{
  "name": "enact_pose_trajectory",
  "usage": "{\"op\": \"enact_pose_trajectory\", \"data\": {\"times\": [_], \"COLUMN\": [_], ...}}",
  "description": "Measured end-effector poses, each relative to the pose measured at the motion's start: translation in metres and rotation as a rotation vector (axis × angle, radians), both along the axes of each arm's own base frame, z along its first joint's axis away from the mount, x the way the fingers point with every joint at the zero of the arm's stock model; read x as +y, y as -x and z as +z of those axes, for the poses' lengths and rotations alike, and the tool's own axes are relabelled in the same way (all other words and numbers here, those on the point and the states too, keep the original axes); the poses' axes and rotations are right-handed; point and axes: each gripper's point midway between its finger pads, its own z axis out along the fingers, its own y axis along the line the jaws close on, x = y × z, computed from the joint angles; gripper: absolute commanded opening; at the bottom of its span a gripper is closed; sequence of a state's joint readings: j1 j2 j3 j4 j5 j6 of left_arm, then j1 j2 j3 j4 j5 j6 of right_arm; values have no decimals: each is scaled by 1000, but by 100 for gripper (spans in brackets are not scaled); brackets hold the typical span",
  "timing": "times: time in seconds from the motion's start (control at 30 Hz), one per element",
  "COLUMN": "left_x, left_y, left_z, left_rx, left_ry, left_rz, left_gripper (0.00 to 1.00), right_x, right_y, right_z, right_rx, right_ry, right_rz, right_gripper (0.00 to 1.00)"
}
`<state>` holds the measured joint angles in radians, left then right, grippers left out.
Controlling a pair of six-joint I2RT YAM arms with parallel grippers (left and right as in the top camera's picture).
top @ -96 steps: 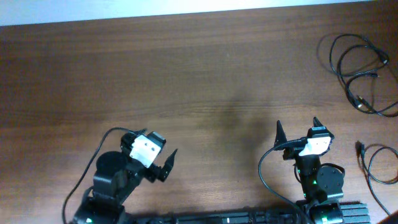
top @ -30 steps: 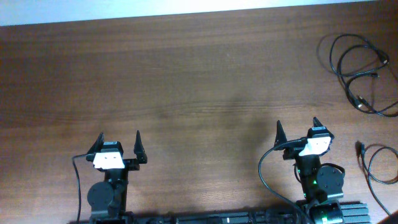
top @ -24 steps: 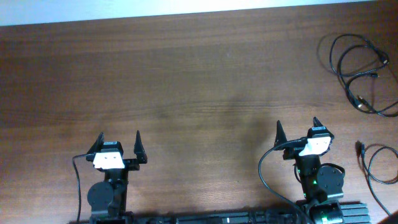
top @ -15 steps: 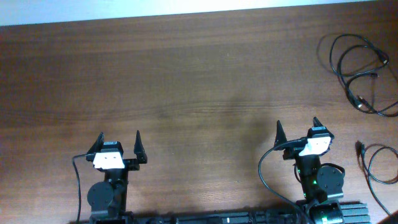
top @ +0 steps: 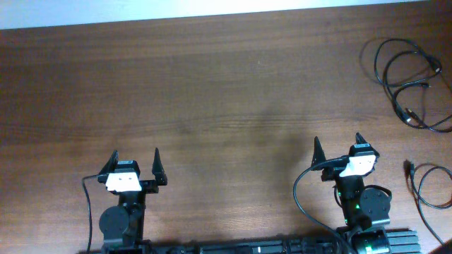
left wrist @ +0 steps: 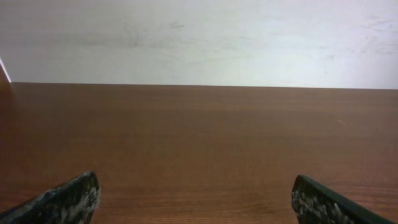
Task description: Untangle cables
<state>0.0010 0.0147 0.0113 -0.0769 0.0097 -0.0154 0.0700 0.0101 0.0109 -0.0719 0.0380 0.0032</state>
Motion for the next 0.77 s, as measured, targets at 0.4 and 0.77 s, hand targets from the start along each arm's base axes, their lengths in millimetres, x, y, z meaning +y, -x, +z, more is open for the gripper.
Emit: {"op": "enact_pose_trajectory", "data": {"times": [0.4, 0.77], "left_x": [0, 0], "left_y": [0, 0], "left_z": [0, 0], "left_rx": [0, 0], "left_ry": [0, 0], "left_rz": [0, 0], "left_gripper": [99, 99], "right_x": [0, 0], "right_y": [0, 0], "right_z": [0, 0], "right_rx": [0, 0], "right_ry": [-1, -1], "right_rz": [1, 0], "right_gripper": [99, 99]}}
